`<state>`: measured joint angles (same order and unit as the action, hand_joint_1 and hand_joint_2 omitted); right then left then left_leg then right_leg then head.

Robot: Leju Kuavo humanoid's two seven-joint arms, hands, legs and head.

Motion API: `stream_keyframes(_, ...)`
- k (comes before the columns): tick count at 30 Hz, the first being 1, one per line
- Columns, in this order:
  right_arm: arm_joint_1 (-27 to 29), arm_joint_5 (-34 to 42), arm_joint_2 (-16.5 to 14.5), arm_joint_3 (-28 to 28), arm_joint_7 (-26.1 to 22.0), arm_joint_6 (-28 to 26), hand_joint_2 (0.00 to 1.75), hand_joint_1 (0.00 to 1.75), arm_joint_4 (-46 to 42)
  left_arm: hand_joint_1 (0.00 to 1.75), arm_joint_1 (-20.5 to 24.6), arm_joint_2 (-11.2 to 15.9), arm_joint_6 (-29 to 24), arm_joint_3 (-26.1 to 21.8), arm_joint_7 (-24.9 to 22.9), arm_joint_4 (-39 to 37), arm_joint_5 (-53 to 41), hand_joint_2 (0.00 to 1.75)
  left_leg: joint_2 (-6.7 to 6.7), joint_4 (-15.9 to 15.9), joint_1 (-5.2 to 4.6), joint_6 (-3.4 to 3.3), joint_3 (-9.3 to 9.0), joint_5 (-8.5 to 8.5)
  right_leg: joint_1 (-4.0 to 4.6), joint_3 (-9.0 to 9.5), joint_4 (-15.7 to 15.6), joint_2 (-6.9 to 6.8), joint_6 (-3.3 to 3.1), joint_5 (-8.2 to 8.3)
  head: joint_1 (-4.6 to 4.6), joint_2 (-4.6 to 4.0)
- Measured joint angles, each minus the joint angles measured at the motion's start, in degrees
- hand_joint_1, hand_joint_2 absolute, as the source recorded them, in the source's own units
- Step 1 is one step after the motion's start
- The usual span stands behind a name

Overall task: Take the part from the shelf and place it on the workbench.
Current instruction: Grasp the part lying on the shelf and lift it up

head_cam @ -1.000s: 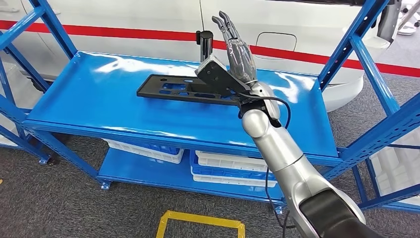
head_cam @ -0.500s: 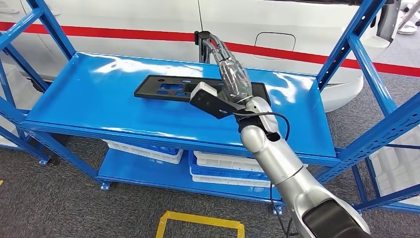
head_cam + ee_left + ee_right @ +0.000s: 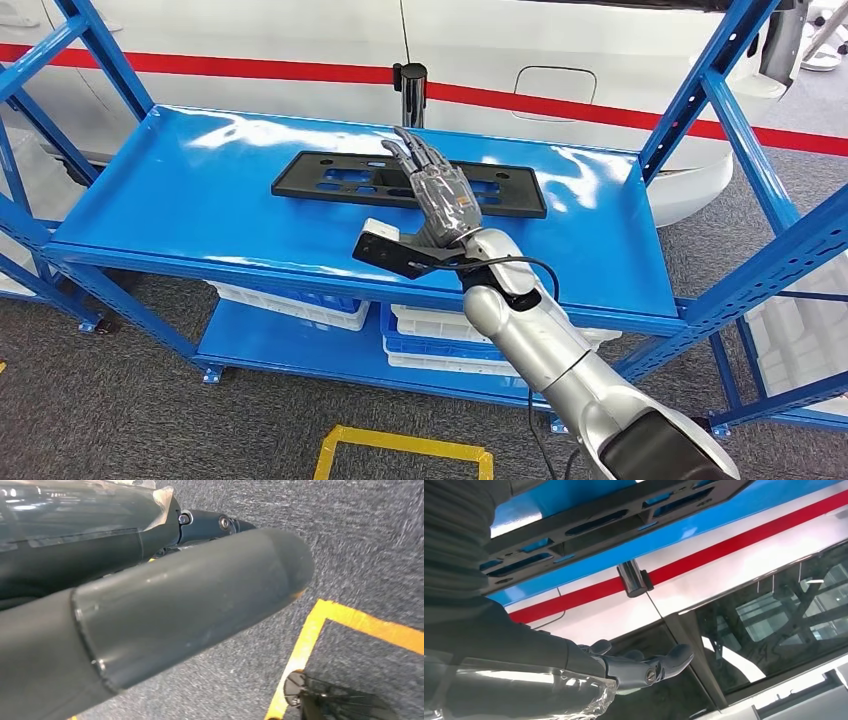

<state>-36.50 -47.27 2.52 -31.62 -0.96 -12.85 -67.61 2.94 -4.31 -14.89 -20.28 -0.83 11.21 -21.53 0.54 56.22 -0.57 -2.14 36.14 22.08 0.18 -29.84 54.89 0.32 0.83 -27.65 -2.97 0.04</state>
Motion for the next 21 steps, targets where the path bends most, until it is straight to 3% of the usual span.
stream_keyframes(8,-0.03,-0.66,-0.22,1.33,0.04,0.31,1.75,0.0,-0.26,0.0,0.01,-0.36,-0.76,-2.77,1.55,0.01,2.34,0.0,0.0,0.08,-0.05,-0.04,0.01,0.06,-0.07,0.03,-0.04,0.0,0.03,0.02,0.0,0.0)
stream_keyframes(12,-0.07,-0.45,-0.38,1.86,-0.01,0.53,1.75,0.0,-0.93,0.0,0.02,-0.43,-0.73,-4.19,3.14,0.02,3.57,0.0,0.0,0.43,-0.16,-0.57,0.04,0.52,-0.76,0.22,-0.14,-0.02,0.36,-0.12,-0.01,0.0)
stream_keyframes(15,-0.13,0.25,-0.51,2.52,-0.25,0.55,1.75,0.0,-2.14,0.0,0.07,-0.61,-0.6,-4.61,4.29,0.03,3.14,0.0,-0.05,-0.16,0.09,-0.98,-0.46,0.52,-0.75,-0.15,0.64,-0.04,0.68,-0.61,-0.01,0.0)
stream_keyframes(17,-0.14,0.73,-0.47,3.07,-0.51,0.55,1.75,0.0,-3.13,0.0,0.13,-0.77,-0.28,-4.67,4.93,0.04,2.89,0.0,-0.17,-0.76,0.41,-1.43,-1.19,0.47,-0.72,-2.38,5.2,-0.06,0.5,-2.57,-0.03,0.0)
stream_keyframes(19,0.06,1.14,-0.33,3.52,-0.7,0.59,1.75,0.0,-3.79,0.0,0.2,-0.84,0.22,-4.71,5.26,0.04,2.83,0.0,-0.25,-0.8,0.41,-1.69,-1.53,0.69,-0.83,-6.79,13.45,-0.07,0.11,-5.62,-0.04,0.0)
stream_keyframes(20,0.26,1.27,-0.21,3.72,-0.74,0.63,1.75,0.0,-4.05,0.0,0.23,-0.86,0.43,-4.71,5.32,0.04,2.76,0.0,-0.23,-0.78,0.42,-1.68,-1.63,0.8,-0.88,-8.86,16.85,-0.07,0.18,-6.58,-0.04,0.0)
stream_keyframes(21,0.46,1.36,-0.1,3.87,-0.77,0.67,1.75,0.0,-4.28,0.0,0.22,-0.92,0.64,-4.71,5.36,0.04,2.7,0.0,-0.18,-0.74,0.46,-1.56,-1.75,0.92,-0.94,-9.99,18.31,-0.07,0.5,-6.63,-0.04,0.0)
